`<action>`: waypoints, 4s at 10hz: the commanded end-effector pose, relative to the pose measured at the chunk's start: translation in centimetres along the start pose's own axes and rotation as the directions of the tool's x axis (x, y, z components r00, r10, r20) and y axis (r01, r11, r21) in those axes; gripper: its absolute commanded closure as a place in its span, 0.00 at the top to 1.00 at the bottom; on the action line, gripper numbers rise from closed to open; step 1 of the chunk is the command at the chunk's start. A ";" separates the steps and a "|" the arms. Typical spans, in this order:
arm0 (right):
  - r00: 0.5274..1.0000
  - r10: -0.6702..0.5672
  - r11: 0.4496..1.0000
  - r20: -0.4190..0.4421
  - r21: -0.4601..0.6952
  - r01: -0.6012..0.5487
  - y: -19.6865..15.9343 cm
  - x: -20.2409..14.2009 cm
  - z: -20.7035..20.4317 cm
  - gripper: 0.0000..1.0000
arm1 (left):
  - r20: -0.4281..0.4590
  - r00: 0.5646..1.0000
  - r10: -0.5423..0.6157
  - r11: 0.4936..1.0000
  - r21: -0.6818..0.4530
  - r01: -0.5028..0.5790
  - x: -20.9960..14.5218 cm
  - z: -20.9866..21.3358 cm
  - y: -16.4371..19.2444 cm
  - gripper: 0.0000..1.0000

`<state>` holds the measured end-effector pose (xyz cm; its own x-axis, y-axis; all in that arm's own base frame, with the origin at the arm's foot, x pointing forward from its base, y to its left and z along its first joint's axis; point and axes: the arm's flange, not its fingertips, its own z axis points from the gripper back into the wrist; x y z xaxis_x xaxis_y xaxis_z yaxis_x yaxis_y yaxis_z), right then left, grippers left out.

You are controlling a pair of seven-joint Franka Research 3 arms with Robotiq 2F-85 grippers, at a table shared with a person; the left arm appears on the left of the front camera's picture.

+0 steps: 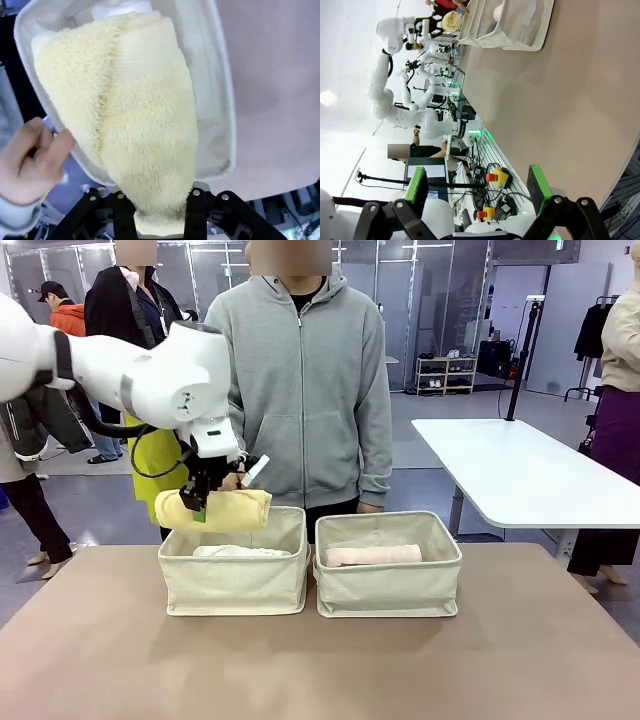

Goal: Divide the towels into two baskets.
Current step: Pick up one hotel-folded towel from the bottom of the table and place it in the Fabric basket indicated by the person.

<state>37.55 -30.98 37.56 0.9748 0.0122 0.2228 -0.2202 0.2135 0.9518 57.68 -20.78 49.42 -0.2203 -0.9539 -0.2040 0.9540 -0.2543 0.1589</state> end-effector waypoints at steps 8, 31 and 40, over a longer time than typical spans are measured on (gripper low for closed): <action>1.000 -0.002 1.000 0.003 -0.005 0.002 0.3 -0.2 -0.3 1.00 | 0.026 1.000 0.016 1.000 -0.021 -0.015 1.7 -3.5 2.5 1.00; 1.000 -0.002 1.000 0.003 -0.005 0.002 0.3 -0.2 -0.3 1.00 | 0.517 0.400 0.757 0.649 -0.523 -0.553 -27.6 3.4 -18.9 0.93; 1.000 -0.002 1.000 0.003 -0.005 0.002 0.3 -0.2 -0.3 1.00 | 0.416 -0.078 0.906 0.335 -0.818 -0.467 -40.7 -16.4 -34.0 0.93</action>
<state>37.53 -31.00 37.57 0.9748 0.0118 0.2228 -0.2202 0.2137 0.9518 35.18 28.70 36.15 0.7710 -0.2524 0.5847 0.6310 0.4271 -0.6477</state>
